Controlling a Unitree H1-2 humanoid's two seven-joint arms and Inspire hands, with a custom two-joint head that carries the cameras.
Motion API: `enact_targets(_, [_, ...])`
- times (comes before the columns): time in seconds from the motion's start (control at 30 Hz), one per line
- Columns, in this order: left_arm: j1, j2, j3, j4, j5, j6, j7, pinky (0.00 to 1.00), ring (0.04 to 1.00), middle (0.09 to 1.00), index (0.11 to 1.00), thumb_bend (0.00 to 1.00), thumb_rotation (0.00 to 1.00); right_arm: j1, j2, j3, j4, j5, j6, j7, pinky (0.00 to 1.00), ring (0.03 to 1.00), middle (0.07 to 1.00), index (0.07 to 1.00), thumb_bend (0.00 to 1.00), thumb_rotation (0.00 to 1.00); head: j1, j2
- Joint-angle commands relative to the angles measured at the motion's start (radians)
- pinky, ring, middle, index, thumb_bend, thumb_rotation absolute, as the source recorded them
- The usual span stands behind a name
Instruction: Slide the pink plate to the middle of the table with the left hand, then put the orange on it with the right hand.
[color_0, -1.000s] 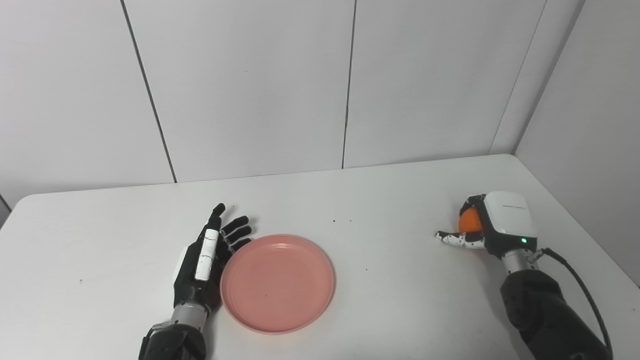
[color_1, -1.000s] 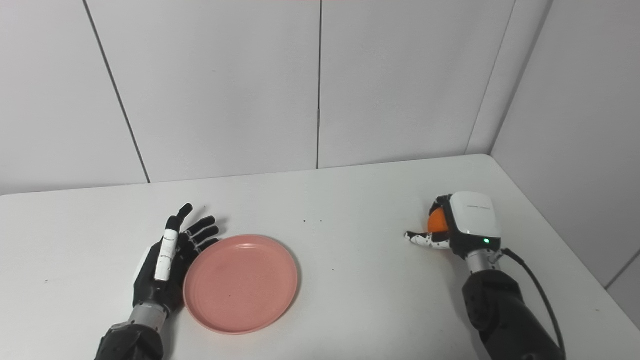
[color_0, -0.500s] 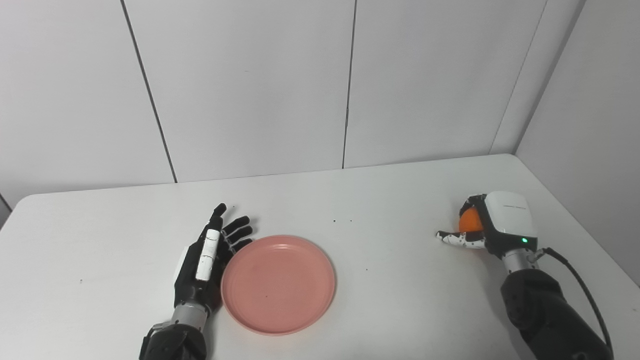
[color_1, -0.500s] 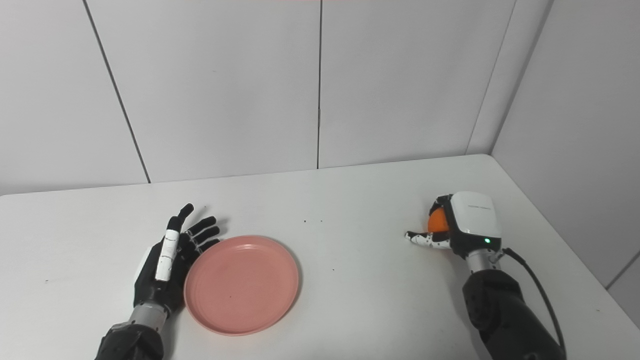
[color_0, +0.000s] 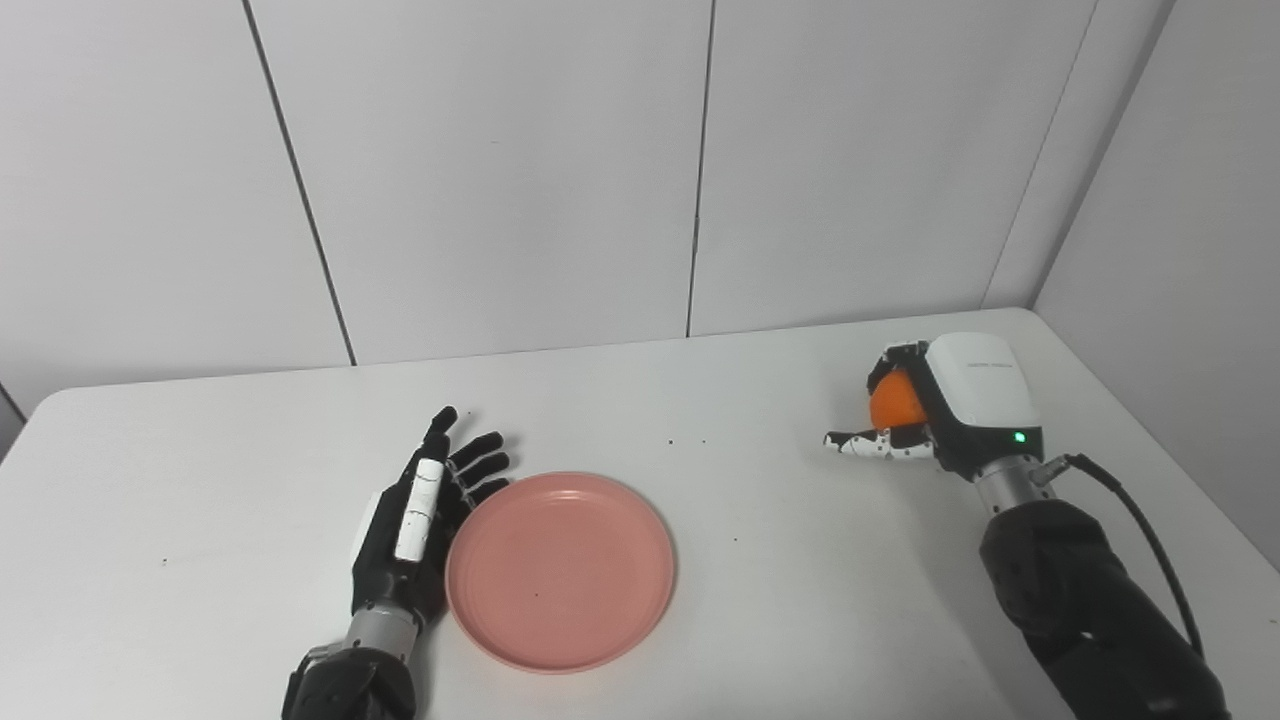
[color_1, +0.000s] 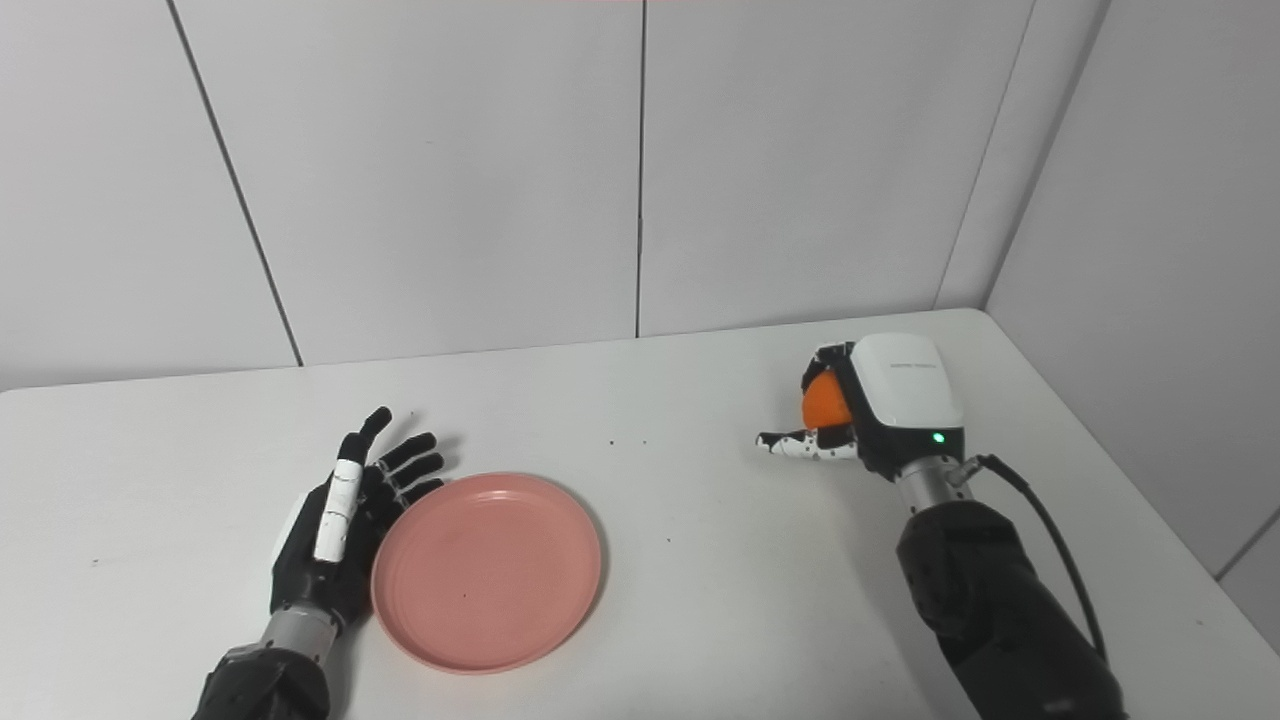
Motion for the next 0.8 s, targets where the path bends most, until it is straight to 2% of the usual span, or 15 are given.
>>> enact_targets(0.0, [0.016,-0.005,-0.009,0.025,0.009,0.041,0.004,0.71,0.754,0.759,0.924,0.99,0.77,-0.047,-0.013,-0.020,-0.048,-0.008,-0.002,0.003,0.12,0.165,0.226,0.260,0.62,0.36,0.000,0.000])
enact_targets(0.13, [0.017,-0.008,-0.015,0.032,0.014,0.029,0.004,0.70,0.751,0.756,0.925,0.99,0.77,-0.066,0.011,-0.012,-0.119,-0.040,0.018,0.044,0.11,0.160,0.220,0.250,0.63,0.40,0.022,-0.001])
enact_targets(0.4, [0.020,-0.026,-0.023,0.035,0.018,0.025,0.014,0.71,0.752,0.751,0.923,0.99,0.76,-0.094,0.045,-0.004,-0.192,-0.055,-0.027,0.071,0.09,0.138,0.201,0.228,0.64,0.41,0.087,0.002])
enact_targets(0.77, [0.016,-0.058,-0.033,0.061,0.036,-0.001,0.025,0.72,0.747,0.744,0.923,0.98,0.76,-0.111,0.098,0.037,-0.210,-0.037,-0.059,0.108,0.10,0.141,0.206,0.228,0.63,0.41,0.157,-0.001])
